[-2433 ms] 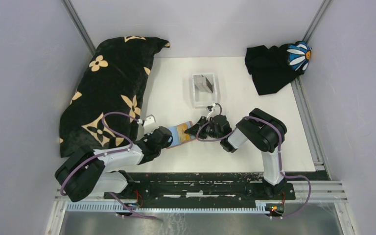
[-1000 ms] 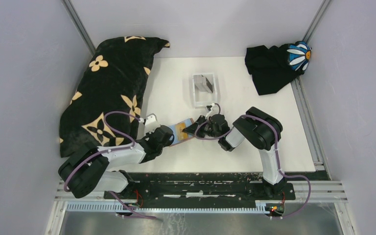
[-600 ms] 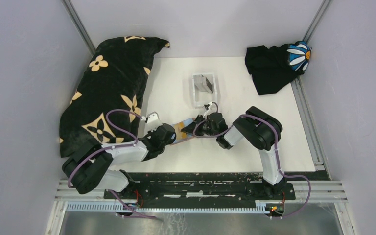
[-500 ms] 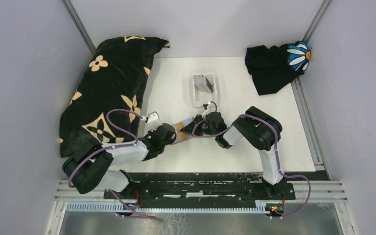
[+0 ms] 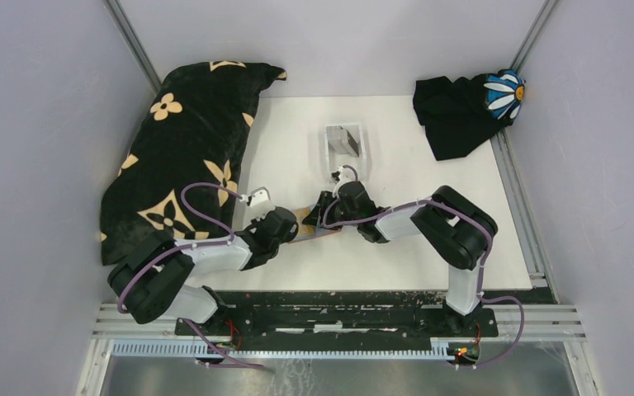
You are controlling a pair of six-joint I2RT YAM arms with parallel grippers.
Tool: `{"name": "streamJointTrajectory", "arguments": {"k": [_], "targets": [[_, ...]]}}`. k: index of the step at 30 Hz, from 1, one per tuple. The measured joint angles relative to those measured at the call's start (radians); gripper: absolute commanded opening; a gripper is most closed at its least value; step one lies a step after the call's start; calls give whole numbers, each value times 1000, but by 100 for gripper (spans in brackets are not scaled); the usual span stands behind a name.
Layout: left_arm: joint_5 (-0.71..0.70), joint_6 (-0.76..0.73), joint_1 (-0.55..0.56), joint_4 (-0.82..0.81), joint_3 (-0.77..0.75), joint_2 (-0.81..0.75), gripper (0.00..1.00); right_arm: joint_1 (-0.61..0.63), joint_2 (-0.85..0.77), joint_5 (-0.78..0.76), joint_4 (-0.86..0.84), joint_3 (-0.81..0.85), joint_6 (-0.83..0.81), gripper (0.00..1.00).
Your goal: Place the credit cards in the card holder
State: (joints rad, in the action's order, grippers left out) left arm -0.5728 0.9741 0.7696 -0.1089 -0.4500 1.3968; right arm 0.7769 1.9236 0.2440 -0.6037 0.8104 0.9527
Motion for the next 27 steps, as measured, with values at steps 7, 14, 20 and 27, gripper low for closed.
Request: {"name": "streamJointTrajectory", "arguments": {"k": [7,14,20,27], "targets": [[11,0,0,-23,0,8,8,5,-99,-64,222,13,-122,47],[33,0,0,-45,3,13,8,5,-186,-141,402,39,-229,48],[34,-1,0,-46,6,6,8,5,-243,-207,523,121,-317,48],[54,-4,0,-36,13,-11,11,1,-249,-325,642,322,-430,49]]}}
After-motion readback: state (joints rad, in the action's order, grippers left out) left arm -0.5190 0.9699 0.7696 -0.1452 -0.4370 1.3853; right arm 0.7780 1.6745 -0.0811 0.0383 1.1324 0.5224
